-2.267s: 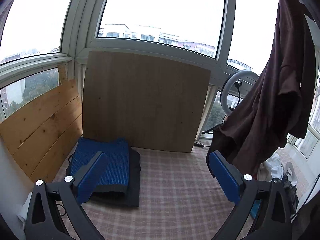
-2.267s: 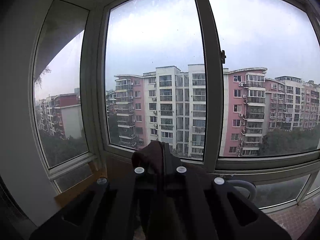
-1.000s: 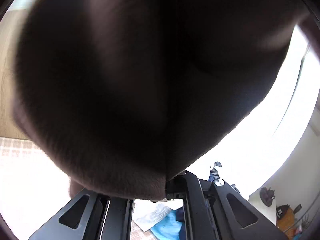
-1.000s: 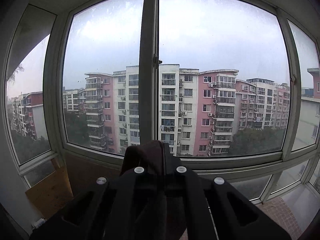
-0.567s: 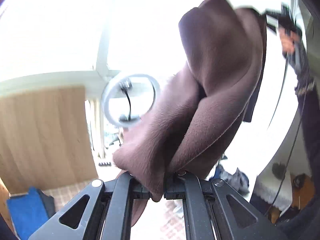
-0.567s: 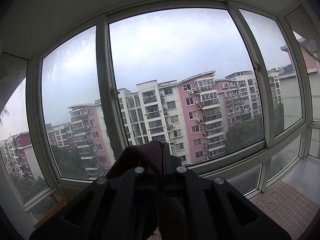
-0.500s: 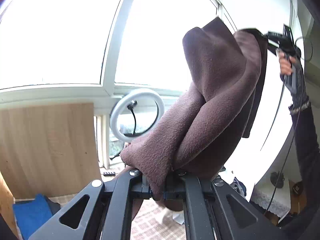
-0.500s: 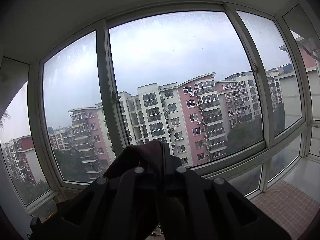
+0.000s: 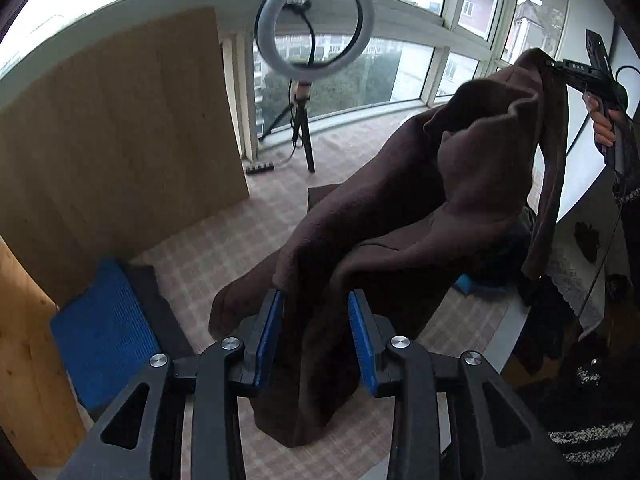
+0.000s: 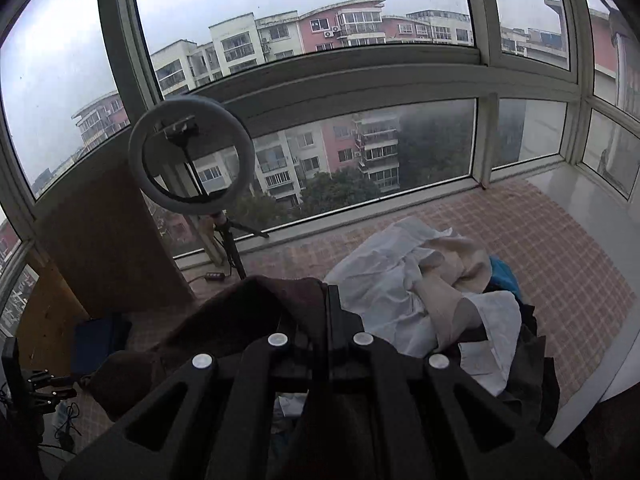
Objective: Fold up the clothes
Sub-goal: 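Grasp the hanging brown top with the left gripper while the right gripper holds it, then lay the brown top flat on the mat with both grippers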
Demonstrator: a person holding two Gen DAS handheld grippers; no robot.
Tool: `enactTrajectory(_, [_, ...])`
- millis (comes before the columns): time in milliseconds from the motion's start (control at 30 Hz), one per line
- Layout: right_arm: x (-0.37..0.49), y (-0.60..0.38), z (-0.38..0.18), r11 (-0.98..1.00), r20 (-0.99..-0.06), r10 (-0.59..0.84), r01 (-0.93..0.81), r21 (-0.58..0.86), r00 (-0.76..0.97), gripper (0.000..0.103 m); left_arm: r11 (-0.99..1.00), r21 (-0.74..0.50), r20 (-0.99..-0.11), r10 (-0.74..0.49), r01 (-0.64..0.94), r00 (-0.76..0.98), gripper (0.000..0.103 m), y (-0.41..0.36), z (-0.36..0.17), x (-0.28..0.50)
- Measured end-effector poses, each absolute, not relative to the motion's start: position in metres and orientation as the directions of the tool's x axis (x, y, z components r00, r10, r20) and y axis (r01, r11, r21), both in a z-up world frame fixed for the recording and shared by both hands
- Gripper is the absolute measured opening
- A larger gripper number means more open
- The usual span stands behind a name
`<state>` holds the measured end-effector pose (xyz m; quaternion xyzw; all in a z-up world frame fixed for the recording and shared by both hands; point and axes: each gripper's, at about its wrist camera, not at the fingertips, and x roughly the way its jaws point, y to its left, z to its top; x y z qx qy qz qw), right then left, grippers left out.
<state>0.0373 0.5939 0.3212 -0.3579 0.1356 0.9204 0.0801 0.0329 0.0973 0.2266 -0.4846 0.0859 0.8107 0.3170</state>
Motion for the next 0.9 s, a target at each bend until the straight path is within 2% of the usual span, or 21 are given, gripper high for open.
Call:
enactTrajectory(67, [0.033, 0.611, 0.236, -0.936, -0.798, 0.047, -0.305, 0.175, -0.600, 0.004, -0.787, -0.223, -0.862, 0.435, -0.575, -0.260, 0.028, 0.094, 0.190, 0.042])
enactTrajectory(133, [0.041, 0.621, 0.196, -0.933, -0.830, 0.105, -0.344, 0.109, -0.548, 0.004, -0.792, -0.211, -0.884, 0.405, -0.573, -0.234, 0.028, 0.109, 0.163, 0.037])
enactTrajectory(167, [0.046, 0.626, 0.179, -0.930, -0.839, 0.139, -0.360, 0.071, -0.527, 0.004, -0.793, -0.198, -0.891, 0.391, -0.577, -0.231, 0.032, 0.114, 0.153, 0.032])
enactTrajectory(233, [0.053, 0.640, 0.171, -0.924, -0.844, 0.117, -0.370, 0.102, -0.524, 0.004, -0.794, -0.171, -0.904, 0.362, -0.584, -0.227, 0.033, 0.121, 0.134, 0.020])
enactTrajectory(367, [0.059, 0.657, 0.175, -0.921, -0.840, 0.059, -0.355, 0.163, -0.539, 0.004, -0.804, -0.146, -0.916, 0.329, -0.576, -0.228, 0.048, 0.137, 0.094, -0.014])
enactTrajectory(633, [0.053, 0.645, 0.186, -0.950, -0.834, 0.026, -0.273, 0.151, -0.552, 0.004, -0.753, -0.146, -0.916, 0.347, -0.642, -0.199, 0.052, 0.211, 0.059, -0.052])
enactTrajectory(667, [0.053, 0.646, 0.187, -0.953, -0.834, 0.021, -0.264, 0.151, -0.552, 0.004, -0.752, -0.154, -0.915, 0.354, -0.640, -0.196, 0.051, 0.218, 0.056, -0.057])
enactTrajectory(700, [0.053, 0.647, 0.187, -0.955, -0.834, 0.017, -0.256, 0.150, -0.551, 0.004, -0.761, -0.160, -0.915, 0.354, -0.628, -0.195, 0.039, 0.219, 0.056, -0.060])
enactTrajectory(733, [0.053, 0.647, 0.186, -0.957, -0.834, 0.015, -0.249, 0.148, -0.551, 0.004, -0.771, -0.165, -0.915, 0.352, -0.615, -0.195, 0.026, 0.219, 0.055, -0.064])
enactTrajectory(767, [0.054, 0.648, 0.186, -0.959, -0.835, 0.014, -0.244, 0.145, -0.550, 0.004, -0.780, -0.171, -0.916, 0.351, -0.602, -0.195, 0.005, 0.220, 0.054, -0.067])
enactTrajectory(900, [0.060, 0.642, 0.191, -0.970, -0.820, 0.011, -0.207, 0.131, -0.572, 0.004, -0.784, -0.201, -0.872, 0.417, -0.588, -0.258, 0.004, 0.197, 0.087, -0.058])
